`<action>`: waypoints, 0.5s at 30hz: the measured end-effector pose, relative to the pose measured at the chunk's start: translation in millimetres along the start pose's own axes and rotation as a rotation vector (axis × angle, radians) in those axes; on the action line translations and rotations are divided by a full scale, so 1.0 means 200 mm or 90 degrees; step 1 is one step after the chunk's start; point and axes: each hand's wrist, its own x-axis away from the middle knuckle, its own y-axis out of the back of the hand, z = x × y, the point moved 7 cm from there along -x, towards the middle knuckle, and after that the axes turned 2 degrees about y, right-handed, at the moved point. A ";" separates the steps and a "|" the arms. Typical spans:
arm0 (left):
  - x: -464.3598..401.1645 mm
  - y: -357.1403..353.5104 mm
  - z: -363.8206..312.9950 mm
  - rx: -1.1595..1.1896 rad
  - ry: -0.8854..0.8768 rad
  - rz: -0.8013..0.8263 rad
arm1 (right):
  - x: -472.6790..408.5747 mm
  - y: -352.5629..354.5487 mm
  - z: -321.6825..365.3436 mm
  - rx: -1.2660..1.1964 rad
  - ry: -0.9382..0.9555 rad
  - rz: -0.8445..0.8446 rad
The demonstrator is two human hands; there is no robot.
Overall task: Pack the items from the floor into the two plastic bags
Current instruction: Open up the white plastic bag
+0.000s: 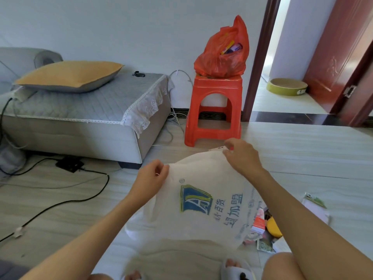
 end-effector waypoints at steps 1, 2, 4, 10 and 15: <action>-0.01 0.03 0.02 0.045 0.058 -0.041 | 0.01 0.02 0.05 -0.015 0.015 -0.039; -0.02 0.06 0.04 0.097 0.116 -0.074 | 0.02 0.04 0.10 -0.037 0.034 -0.064; -0.03 0.09 0.10 0.207 0.219 -0.112 | 0.06 0.02 0.22 -0.080 0.073 -0.052; -0.02 0.18 0.07 0.257 0.221 -0.163 | 0.18 -0.26 0.40 -0.086 0.140 0.185; 0.01 0.14 -0.08 0.132 0.081 0.001 | 0.19 -0.34 0.37 -0.211 0.131 0.266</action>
